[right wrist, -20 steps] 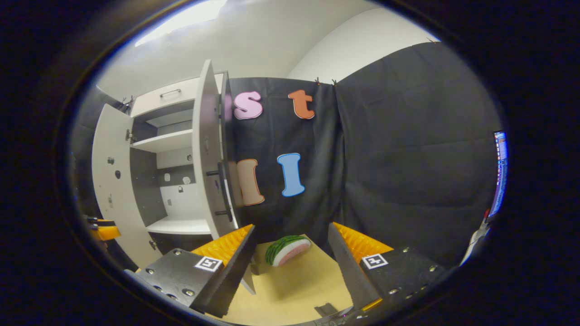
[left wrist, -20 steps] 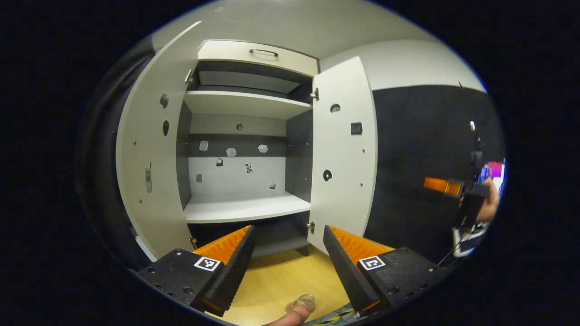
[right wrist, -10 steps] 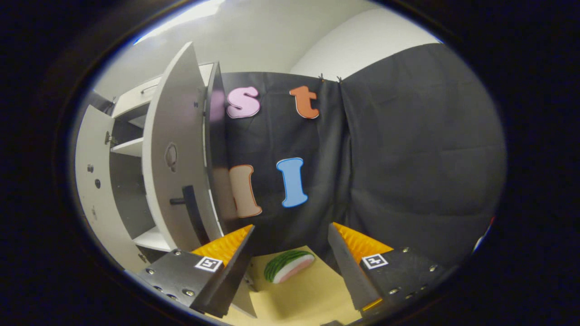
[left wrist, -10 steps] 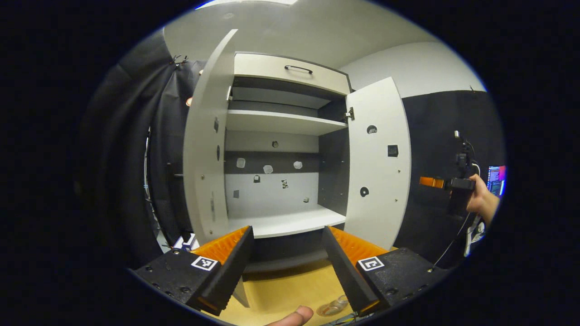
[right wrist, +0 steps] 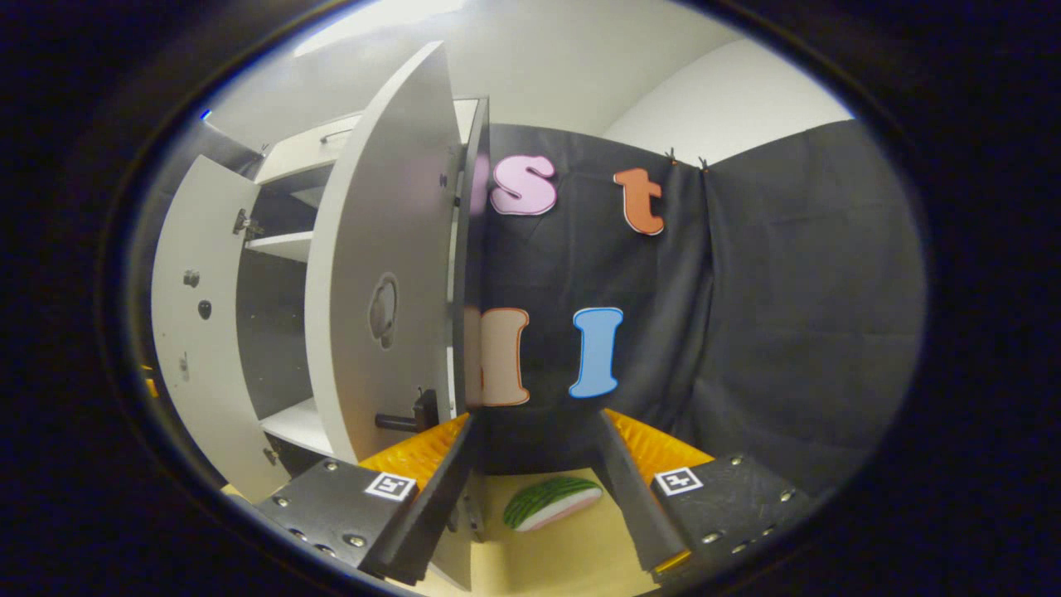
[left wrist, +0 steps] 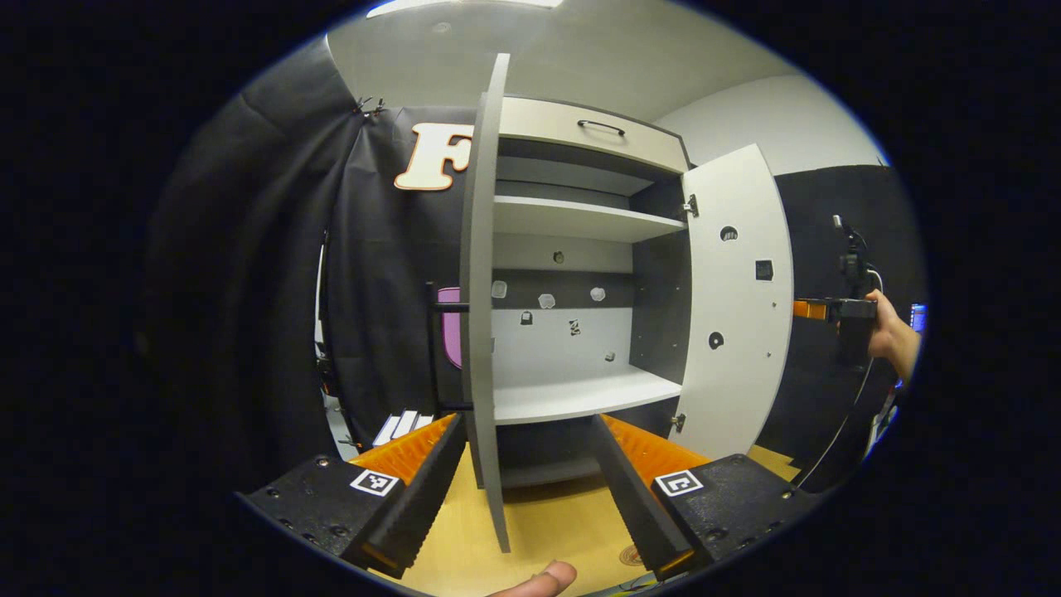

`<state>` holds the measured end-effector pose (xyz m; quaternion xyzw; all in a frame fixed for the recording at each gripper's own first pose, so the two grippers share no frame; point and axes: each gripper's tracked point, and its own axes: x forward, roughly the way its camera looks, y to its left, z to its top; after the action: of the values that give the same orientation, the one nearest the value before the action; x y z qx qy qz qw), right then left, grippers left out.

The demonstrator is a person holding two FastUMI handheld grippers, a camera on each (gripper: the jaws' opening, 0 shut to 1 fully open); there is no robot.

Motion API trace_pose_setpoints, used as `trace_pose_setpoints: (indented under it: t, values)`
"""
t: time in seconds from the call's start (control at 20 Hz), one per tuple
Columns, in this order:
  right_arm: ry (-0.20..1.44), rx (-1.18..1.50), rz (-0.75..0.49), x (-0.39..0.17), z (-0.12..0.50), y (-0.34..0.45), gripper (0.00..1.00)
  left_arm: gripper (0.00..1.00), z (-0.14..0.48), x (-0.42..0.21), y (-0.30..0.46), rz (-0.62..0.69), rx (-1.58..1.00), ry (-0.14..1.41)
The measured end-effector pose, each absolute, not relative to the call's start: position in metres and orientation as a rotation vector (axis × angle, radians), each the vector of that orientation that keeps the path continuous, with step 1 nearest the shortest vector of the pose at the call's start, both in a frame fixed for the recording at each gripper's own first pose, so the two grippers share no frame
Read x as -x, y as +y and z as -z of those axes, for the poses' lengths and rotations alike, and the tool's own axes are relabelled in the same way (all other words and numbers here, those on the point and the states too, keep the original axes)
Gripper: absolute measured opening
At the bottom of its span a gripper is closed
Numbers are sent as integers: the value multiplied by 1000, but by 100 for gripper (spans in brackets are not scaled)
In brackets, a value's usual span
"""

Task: Grasp the bottle in the cabinet with the left hand and place it on the coaster, then close the right door with the right hand and the left door with the left hand.

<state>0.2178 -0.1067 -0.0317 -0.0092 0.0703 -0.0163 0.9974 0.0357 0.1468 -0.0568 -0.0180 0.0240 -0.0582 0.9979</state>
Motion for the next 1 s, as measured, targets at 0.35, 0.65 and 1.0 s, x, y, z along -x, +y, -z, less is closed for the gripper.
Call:
trace_pose_setpoints:
  t: [0.35, 0.65, 1.0]
  values:
    - [151, 13, -12, -213, 31, -77, 89, 96, 66, -22, 164, 80, 46, 89]
    - [146, -16, -79, -211, 33, -45, 87, 97, 69, -21, 179, 28, 46, 92]
    - [150, -38, -131, -213, 36, -18, 90, 96, 81, -17, 197, -20, 67, 123]
